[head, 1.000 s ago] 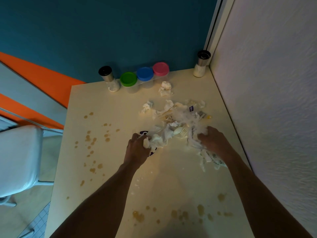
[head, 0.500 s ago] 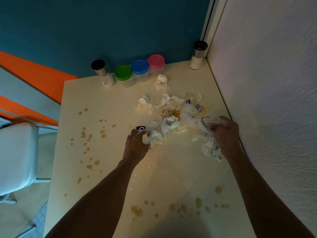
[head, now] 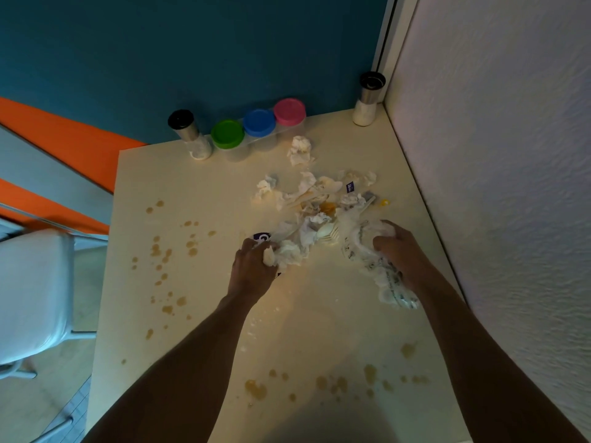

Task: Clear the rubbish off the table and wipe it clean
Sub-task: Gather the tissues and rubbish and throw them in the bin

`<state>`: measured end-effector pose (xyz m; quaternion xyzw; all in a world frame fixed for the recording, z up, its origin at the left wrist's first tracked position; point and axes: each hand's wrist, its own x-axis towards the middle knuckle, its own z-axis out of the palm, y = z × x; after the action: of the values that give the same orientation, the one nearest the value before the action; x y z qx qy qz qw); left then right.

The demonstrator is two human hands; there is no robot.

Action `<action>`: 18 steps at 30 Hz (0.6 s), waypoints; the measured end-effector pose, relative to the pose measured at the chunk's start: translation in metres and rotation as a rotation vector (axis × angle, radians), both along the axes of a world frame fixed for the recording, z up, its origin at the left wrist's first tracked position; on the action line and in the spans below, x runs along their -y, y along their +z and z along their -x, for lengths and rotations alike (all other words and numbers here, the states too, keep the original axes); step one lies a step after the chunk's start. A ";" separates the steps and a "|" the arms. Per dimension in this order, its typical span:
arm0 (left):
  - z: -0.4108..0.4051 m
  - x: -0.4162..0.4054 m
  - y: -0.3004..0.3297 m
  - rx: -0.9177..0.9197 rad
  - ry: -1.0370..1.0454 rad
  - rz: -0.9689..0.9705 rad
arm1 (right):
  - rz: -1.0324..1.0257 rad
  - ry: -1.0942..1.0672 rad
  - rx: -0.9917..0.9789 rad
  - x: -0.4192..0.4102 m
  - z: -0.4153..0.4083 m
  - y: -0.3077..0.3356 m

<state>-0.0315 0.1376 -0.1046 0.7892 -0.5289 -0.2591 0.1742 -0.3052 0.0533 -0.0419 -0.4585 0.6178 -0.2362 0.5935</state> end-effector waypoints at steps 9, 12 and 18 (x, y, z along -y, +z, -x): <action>-0.010 -0.011 0.021 -0.021 0.051 0.092 | -0.020 0.041 -0.282 -0.014 -0.008 -0.002; -0.018 -0.019 0.031 -0.030 0.075 0.140 | -0.075 0.029 -0.388 -0.027 -0.015 0.005; -0.038 -0.047 0.048 -0.019 0.059 0.192 | -0.030 0.024 -0.502 -0.065 -0.035 0.029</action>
<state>0.0064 0.1844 -0.0567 0.7816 -0.5262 -0.2092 0.2617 -0.2705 0.1180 -0.0129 -0.5010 0.7439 -0.0986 0.4311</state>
